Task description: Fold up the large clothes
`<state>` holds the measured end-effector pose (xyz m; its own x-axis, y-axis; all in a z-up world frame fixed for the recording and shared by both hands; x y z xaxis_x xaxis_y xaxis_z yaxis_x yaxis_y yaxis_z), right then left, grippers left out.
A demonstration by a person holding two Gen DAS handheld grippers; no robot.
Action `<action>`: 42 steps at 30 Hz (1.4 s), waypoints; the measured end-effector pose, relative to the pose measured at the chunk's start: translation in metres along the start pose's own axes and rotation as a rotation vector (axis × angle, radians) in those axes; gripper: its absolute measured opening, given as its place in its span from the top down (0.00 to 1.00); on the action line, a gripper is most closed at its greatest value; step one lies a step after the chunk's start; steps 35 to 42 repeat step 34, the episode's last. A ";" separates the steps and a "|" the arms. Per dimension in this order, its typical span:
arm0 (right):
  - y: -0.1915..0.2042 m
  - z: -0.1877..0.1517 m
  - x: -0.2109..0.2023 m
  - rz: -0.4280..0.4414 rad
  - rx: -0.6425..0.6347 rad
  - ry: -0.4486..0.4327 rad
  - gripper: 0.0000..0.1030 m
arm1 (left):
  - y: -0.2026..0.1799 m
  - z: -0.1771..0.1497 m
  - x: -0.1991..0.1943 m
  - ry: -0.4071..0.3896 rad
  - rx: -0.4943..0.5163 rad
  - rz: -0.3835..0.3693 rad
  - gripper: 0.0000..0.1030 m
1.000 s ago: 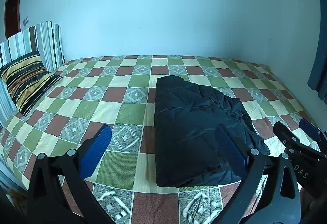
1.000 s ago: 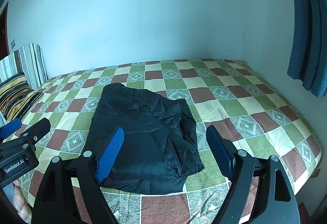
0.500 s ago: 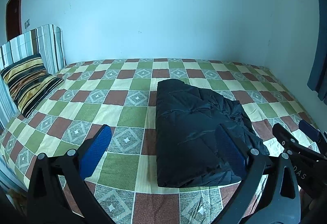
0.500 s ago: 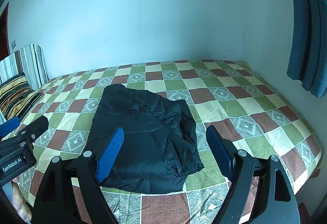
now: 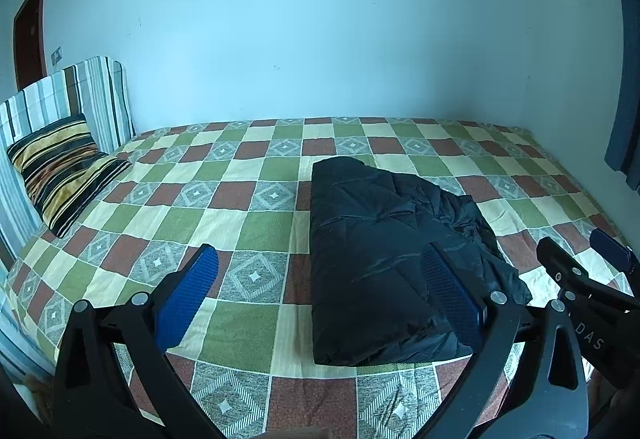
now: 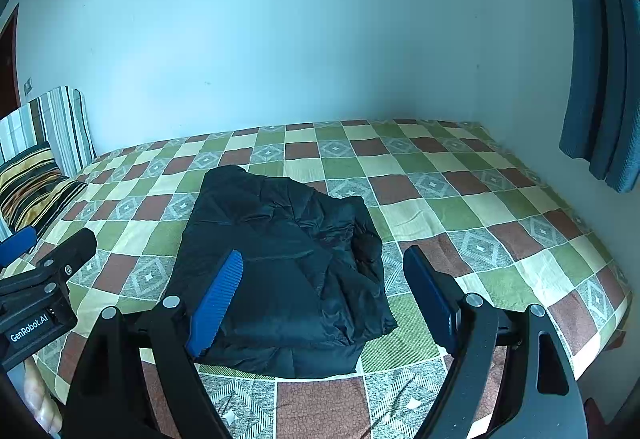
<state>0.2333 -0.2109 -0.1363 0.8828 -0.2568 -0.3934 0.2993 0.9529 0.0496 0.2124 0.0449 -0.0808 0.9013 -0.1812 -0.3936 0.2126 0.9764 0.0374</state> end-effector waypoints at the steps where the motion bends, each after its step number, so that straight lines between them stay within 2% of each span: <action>1: 0.000 0.000 0.000 0.000 -0.001 0.000 0.21 | 0.000 0.000 -0.001 -0.003 0.000 -0.003 0.02; 9: 0.000 0.000 -0.001 0.000 -0.002 0.000 0.21 | -0.005 -0.001 -0.005 -0.009 0.006 -0.030 0.02; 21: -0.005 -0.003 0.001 0.005 -0.017 0.017 0.21 | -0.003 -0.008 0.002 0.005 -0.020 -0.032 0.02; 25: -0.005 -0.006 0.005 0.005 -0.022 0.025 0.21 | 0.001 -0.009 0.007 0.003 0.004 -0.013 0.02; 28: -0.008 -0.008 0.010 0.003 -0.022 0.030 0.21 | 0.007 -0.008 0.011 -0.014 0.015 0.029 0.02; 34: -0.025 -0.014 0.025 -0.019 -0.012 0.048 0.21 | 0.023 -0.022 0.040 0.054 -0.017 0.019 0.02; 42: -0.025 -0.014 0.025 -0.019 -0.012 0.048 0.21 | 0.023 -0.022 0.040 0.054 -0.017 0.019 0.02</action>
Point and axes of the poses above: each gripper's, at about its wrist camera, not at the fingertips, and x roughly the way its jaws point, y to its left, z to its top, the point moved 10 cm from there along x, roughly the way its jaws point, and after that the axes turned 10 degrees about -y, right-handed, at the moved point
